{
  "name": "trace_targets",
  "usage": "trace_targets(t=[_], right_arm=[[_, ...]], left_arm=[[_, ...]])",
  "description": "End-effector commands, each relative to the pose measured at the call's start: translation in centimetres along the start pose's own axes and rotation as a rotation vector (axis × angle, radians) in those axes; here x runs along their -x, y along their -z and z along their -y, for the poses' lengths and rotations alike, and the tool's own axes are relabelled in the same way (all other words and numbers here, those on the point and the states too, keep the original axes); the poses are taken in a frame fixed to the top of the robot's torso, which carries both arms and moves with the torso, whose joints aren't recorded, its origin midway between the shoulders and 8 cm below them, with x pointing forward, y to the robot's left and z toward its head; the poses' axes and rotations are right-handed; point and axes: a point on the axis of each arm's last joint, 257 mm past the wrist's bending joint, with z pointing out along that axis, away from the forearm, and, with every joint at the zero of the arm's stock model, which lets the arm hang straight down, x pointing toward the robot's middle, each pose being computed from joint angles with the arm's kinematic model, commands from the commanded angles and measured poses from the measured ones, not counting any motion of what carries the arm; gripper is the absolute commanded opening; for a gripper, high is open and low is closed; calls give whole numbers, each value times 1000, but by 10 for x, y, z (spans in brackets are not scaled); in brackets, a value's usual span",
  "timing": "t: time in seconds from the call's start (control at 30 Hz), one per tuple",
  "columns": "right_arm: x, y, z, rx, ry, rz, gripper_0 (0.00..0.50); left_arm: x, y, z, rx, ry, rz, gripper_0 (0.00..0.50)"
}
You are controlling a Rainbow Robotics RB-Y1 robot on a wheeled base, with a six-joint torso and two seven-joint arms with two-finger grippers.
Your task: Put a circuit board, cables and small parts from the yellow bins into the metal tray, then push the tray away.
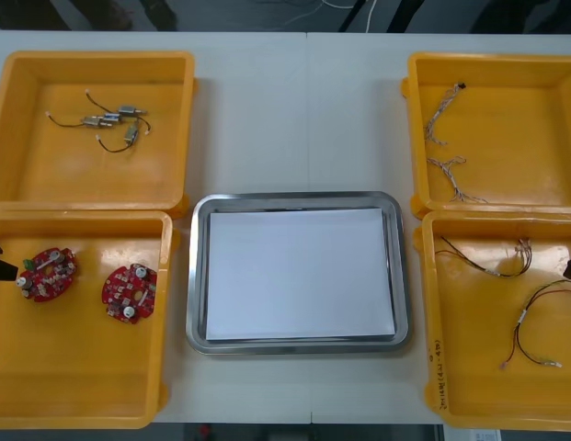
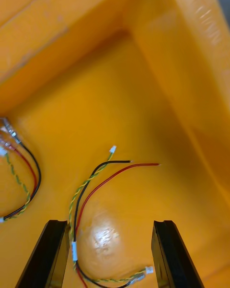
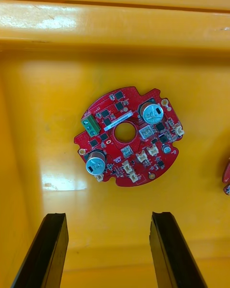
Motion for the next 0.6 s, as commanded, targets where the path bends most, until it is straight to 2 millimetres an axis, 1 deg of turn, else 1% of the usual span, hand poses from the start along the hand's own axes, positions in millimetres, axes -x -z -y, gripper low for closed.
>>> trace_targets(t=[0.03, 0.23, 0.37, 0.6], right_arm=[[17, 21, -8, 45, 103, 27, 500], [9, 42, -15, 58, 143, 9, 500], [6, 56, -22, 69, 160, 26, 500], [5, 69, -36, 106, 161, 66, 500]], left_arm=[[24, 28, -9, 40, -56, 54, 500], [22, 24, -11, 46, -42, 45, 500], [23, 19, -14, 46, -28, 41, 500], [26, 10, -17, 48, -18, 42, 500]])
